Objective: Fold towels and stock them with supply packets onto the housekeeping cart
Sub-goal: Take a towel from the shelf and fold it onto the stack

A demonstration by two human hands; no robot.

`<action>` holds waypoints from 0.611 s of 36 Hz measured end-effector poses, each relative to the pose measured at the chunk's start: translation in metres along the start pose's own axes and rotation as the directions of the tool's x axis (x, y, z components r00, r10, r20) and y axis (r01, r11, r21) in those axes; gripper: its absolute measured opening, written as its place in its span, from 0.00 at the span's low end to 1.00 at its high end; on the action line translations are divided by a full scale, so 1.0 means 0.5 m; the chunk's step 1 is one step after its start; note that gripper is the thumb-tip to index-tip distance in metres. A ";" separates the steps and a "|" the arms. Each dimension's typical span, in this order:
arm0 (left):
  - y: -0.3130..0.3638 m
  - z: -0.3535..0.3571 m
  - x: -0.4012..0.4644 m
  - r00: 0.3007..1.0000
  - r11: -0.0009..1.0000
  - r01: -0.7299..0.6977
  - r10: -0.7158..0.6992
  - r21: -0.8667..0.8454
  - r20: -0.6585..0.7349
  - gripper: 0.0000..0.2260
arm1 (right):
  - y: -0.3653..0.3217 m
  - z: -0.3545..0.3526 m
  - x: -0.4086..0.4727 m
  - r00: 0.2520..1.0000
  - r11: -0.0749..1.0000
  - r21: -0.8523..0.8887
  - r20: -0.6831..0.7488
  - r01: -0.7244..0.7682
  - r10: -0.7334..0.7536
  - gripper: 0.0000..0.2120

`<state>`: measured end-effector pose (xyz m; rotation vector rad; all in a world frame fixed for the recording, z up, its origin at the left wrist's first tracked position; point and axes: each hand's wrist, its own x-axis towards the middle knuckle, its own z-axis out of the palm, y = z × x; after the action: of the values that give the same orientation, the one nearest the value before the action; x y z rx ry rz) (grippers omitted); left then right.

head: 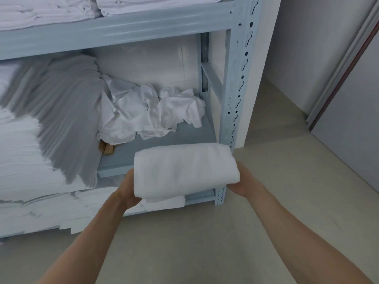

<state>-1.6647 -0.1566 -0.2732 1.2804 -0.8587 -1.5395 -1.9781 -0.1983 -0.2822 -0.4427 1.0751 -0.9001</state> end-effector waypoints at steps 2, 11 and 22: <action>0.003 -0.011 0.004 0.999 0.997 0.032 -0.035 -0.074 -0.035 0.20 | -0.005 0.002 0.023 0.999 0.999 0.045 0.046 -0.002 0.000 0.19; -0.010 -0.093 0.087 0.973 0.976 0.216 -0.216 -0.020 -0.076 0.28 | 0.020 0.057 0.176 0.941 0.977 -0.116 0.270 -0.180 0.205 0.27; 0.002 -0.213 0.301 0.967 0.973 0.231 -0.229 0.011 -0.112 0.22 | 0.006 0.172 0.406 0.965 0.887 -0.399 0.019 -0.234 0.263 0.28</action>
<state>-1.5647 -0.2944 -0.3446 1.5109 -0.6774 -1.6240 -1.8631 -0.3692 -0.3604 -0.6488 1.2184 -0.4323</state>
